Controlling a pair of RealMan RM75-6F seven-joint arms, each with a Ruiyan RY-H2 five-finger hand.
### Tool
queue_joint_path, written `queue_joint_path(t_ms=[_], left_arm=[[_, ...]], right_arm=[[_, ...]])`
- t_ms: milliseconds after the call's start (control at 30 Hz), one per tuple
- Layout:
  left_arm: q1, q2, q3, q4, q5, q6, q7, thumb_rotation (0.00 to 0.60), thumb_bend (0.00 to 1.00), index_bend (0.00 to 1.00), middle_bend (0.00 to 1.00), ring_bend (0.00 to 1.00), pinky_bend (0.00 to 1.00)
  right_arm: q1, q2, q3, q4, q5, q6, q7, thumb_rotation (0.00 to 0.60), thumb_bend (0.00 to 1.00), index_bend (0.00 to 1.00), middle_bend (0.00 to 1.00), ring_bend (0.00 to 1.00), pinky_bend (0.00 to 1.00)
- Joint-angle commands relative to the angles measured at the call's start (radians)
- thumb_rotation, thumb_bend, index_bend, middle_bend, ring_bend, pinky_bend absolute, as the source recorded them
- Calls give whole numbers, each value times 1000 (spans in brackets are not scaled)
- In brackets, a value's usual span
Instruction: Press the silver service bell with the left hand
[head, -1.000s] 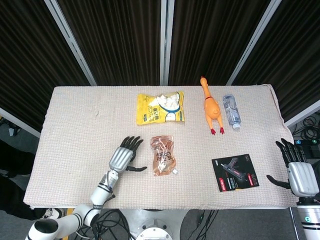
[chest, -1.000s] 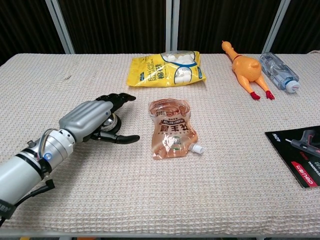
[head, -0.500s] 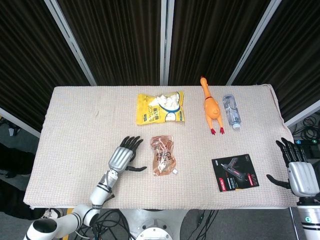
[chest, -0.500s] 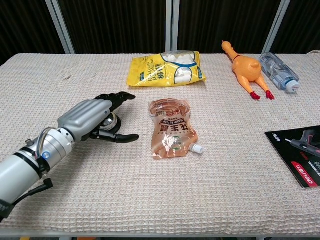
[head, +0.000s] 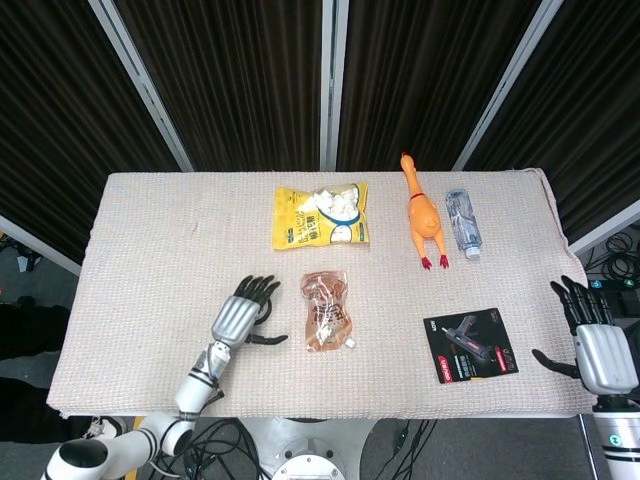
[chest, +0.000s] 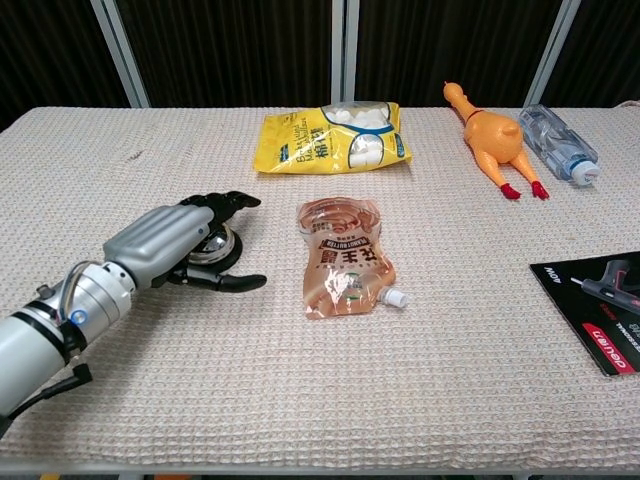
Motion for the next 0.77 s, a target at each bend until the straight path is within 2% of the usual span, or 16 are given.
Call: queue_joint_path(t_ms=[33,133,233,467,600,767], left_arm=[[-20,33,-47,-32,3,58,-2,172,0,37,0,0,0],[-5,97,-76,-81,-5,112,28,172,0,37,0,0,0],[51,195,-70,-157,-19,158,69,172,0,37,0,0,0],[252,427,9,-348,-61,264,119,197,0,37,0,0,0],[351,558,70,-467,-57,319,123,240,0,37,0,0,0],[428,635,97,-543,-42,399,134,240,0,37,0,0,0]], right_arm=[[1,-1,0,0,-1,-1,1,600,0,0,0,0,0],[1,-3,-1,3,-4,0,8,600,0,0,0,0,0],[1,-7,-4,9,-9,1,16,600,0,0,0,0,0],[4,-19,-13,6,-31,5,20,600,0,0,0,0,0],[1,-19,-16,-1,-38,14,7,600,0,0,0,0,0],[-5,-25,-17,4,-25,11,3,600,0,0,0,0,0]])
